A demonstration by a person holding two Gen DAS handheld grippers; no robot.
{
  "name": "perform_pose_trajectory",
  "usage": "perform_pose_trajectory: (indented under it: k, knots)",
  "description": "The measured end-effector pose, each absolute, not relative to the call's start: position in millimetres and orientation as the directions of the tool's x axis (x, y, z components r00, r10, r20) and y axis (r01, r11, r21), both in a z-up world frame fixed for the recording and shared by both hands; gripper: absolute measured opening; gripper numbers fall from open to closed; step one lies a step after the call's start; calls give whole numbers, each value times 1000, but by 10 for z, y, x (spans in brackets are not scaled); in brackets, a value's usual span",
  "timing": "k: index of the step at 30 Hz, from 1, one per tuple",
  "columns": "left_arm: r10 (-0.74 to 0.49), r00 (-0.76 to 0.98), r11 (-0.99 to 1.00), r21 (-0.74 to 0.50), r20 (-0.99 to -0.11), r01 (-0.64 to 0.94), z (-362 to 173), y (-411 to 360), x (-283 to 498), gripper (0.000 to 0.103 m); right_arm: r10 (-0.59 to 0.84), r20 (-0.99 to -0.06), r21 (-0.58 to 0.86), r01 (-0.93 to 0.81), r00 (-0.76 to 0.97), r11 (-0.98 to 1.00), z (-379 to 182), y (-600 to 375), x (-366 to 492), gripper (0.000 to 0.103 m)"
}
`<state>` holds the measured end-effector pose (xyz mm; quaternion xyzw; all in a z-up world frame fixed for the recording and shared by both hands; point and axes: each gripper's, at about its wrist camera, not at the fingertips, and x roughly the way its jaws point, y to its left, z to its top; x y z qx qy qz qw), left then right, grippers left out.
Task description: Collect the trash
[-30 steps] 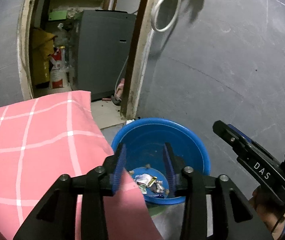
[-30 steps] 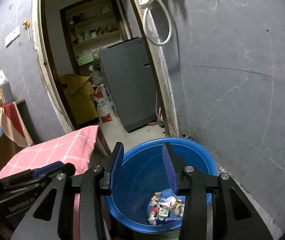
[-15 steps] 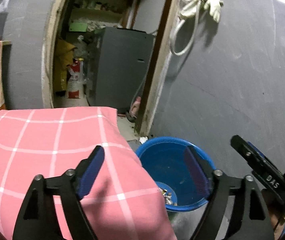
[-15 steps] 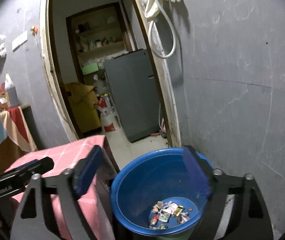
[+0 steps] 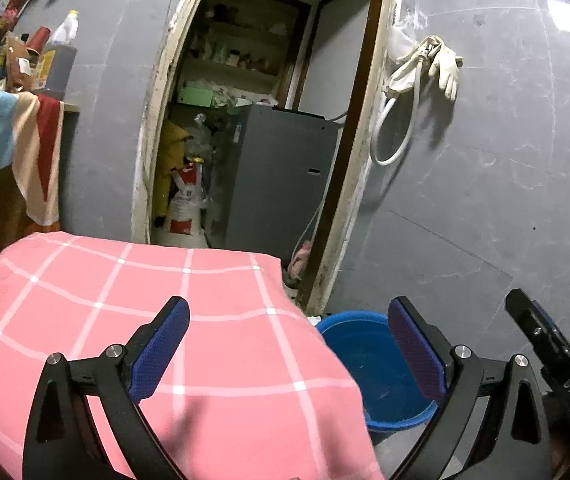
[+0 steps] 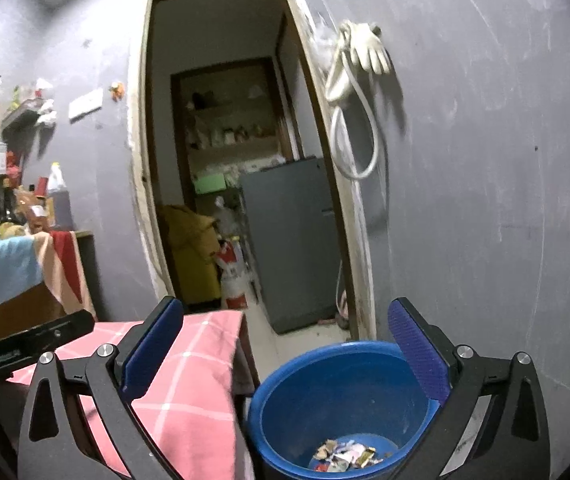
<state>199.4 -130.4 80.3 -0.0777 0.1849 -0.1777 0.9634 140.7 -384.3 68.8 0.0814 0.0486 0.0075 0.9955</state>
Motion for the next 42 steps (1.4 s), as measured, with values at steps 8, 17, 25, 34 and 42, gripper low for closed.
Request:
perform_pose_trajectory:
  k: [8, 17, 25, 34, 42]
  knots:
    - [-341, 888, 938, -170, -308, 301, 702, -1147, 1586, 97, 47, -15, 156, -44, 999, 987, 679, -3635, 1033, 103]
    - [-274, 911, 958, -170, -307, 231, 531, -944, 1161, 97, 57, 15, 133, -59, 998, 989, 631, -3498, 734, 103]
    - [-225, 930, 973, -124, -292, 196, 477, -891, 874, 97, 62, -16, 140, -59, 998, 988, 539, -3454, 491, 103]
    - [-213, 938, 976, -98, -273, 193, 405, -866, 674, 97, 41, -82, 184, -25, 996, 983, 438, -3482, 327, 103]
    - [-184, 944, 981, -105, -275, 161, 294, -740, 613, 97, 66, -91, 99, -57, 994, 993, 391, -3260, 260, 103]
